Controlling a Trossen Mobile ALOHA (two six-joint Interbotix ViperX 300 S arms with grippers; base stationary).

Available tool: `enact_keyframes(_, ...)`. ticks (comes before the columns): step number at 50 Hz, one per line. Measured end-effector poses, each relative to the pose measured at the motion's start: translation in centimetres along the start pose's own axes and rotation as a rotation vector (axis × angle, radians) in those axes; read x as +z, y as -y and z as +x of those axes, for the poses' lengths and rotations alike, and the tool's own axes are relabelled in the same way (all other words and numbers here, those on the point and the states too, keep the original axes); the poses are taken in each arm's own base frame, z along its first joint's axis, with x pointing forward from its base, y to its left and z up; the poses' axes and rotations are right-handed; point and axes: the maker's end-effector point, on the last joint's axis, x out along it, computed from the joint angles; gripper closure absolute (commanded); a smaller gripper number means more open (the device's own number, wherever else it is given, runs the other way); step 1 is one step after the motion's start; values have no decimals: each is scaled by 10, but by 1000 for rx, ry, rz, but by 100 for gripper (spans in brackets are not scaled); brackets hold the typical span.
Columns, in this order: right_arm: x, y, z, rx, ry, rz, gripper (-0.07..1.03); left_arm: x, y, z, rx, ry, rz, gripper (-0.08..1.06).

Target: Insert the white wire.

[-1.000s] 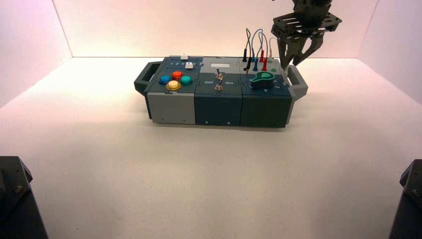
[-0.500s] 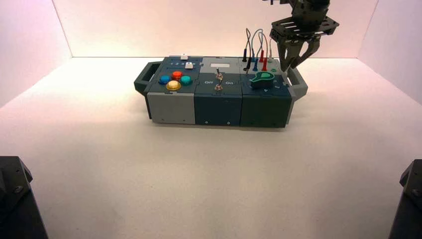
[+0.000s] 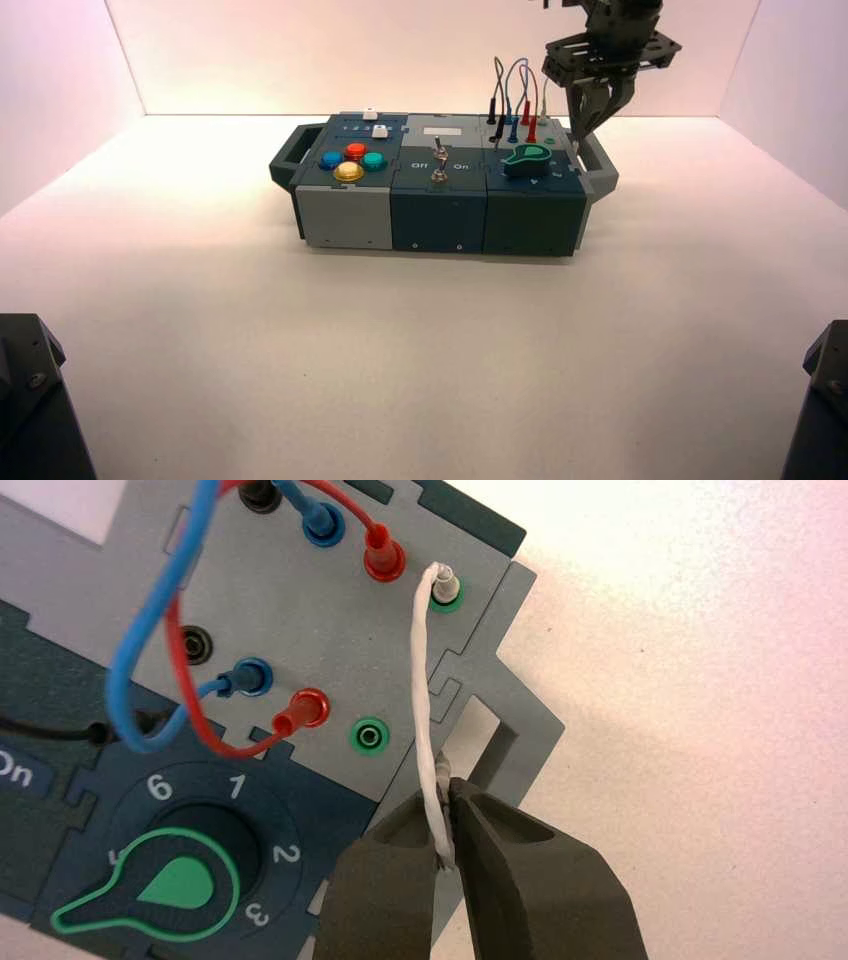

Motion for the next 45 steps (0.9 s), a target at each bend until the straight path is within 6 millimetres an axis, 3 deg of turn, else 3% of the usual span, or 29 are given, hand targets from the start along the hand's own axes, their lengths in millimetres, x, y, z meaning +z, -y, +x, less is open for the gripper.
enact_keyframes(22,5,3,-36,-19,36,-15,99,-2,0,0,3,-1,21,101)
enact_keyframes(35,15,-26,-42,-4,78,-88,99,-1,5,2,-10,5,31,101)
enact_keyframes(45,19,-31,-43,-2,100,-93,99,0,9,2,-19,11,41,101)
